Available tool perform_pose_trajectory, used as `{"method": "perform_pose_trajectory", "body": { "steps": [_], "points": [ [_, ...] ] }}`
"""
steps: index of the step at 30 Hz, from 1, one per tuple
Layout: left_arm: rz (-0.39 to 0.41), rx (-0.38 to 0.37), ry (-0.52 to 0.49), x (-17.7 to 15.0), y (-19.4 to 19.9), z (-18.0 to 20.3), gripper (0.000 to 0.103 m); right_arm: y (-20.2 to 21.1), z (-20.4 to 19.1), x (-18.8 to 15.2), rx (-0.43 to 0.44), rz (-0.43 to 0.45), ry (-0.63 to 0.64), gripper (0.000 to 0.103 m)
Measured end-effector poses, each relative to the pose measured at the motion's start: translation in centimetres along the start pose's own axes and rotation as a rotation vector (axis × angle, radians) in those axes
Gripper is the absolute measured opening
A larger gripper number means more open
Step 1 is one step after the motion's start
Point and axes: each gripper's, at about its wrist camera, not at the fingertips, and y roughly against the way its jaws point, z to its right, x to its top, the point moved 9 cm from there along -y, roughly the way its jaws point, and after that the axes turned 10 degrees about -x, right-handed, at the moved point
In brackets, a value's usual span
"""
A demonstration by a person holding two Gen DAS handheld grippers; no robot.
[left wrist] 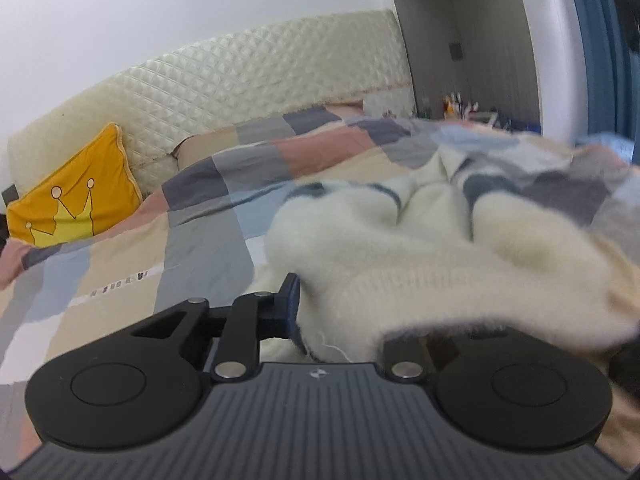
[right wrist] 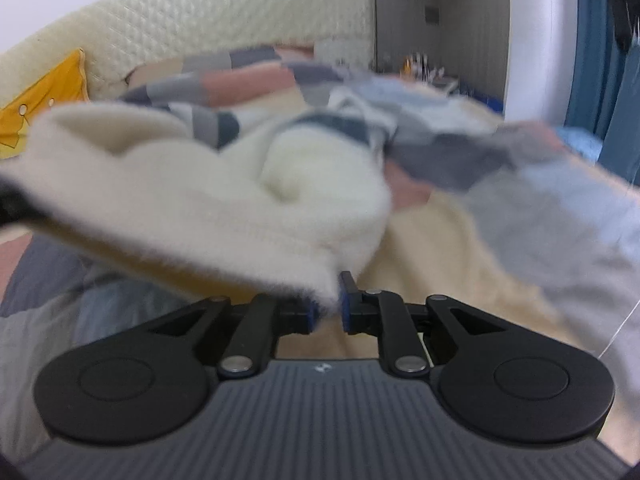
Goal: Fold large clothes
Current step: 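Lift the cream sweater up with both grippers, holding the hem taut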
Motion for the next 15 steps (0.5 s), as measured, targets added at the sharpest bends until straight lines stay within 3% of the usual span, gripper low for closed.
{"method": "perform_pose_trajectory", "body": {
  "steps": [2, 4, 6, 9, 15],
  "points": [
    [0.012, -0.012, 0.047, 0.3, 0.2, -0.5, 0.025, -1.3, -0.1, -0.9, 0.018, -0.044, -0.043, 0.030],
    [0.017, -0.010, 0.095, 0.7, 0.4, -1.2, 0.024, -1.4, -0.2, -1.0, 0.027, -0.064, -0.065, 0.030],
    [0.021, -0.008, 0.144, 1.2, 0.9, -2.3, 0.018, -0.1, 0.0, 0.3, 0.013, -0.012, -0.070, 0.029],
    [0.010, -0.013, 0.247, 2.1, 1.4, -3.9, 0.013, 3.1, 0.4, 3.6, 0.054, 0.108, -0.116, 0.015],
    [0.046, -0.003, 0.392, 4.4, 6.2, -6.6, 0.009, 9.8, -0.3, 9.6, 0.086, 0.283, -0.029, 0.009]
  ]
}}
